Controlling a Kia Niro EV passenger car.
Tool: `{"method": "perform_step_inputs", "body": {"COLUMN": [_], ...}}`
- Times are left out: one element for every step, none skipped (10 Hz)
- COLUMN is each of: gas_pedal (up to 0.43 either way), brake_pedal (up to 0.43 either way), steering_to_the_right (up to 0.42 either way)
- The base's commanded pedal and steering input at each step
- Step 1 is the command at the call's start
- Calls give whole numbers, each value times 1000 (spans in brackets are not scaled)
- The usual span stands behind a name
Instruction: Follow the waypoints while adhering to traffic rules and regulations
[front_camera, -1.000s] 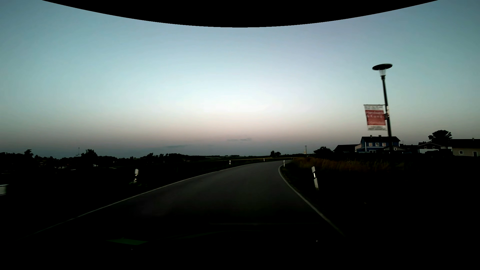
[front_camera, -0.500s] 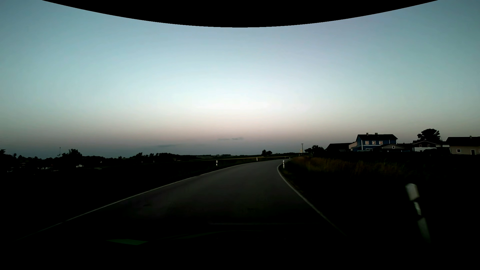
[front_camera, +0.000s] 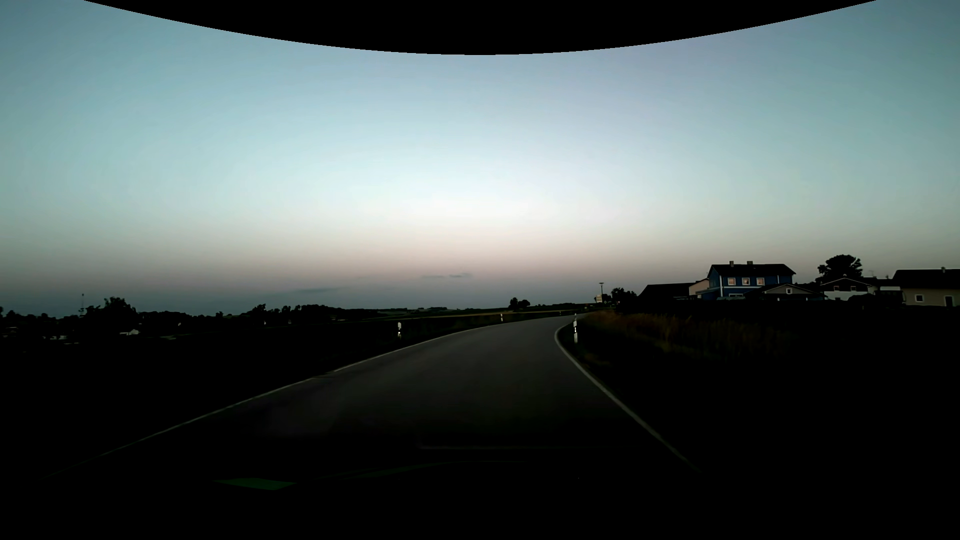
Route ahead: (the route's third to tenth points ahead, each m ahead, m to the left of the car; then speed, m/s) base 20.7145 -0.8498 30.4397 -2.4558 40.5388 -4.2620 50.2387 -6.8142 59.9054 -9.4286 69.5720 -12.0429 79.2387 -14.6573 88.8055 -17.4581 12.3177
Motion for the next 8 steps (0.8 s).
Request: {"method": "perform_step_inputs", "body": {"gas_pedal": [209,220,220,220,209,209,209,130], "brake_pedal": [0,0,0,0,0,0,0,0], "steering_to_the_right": [21,21,22,25,28,32,32,32]}}
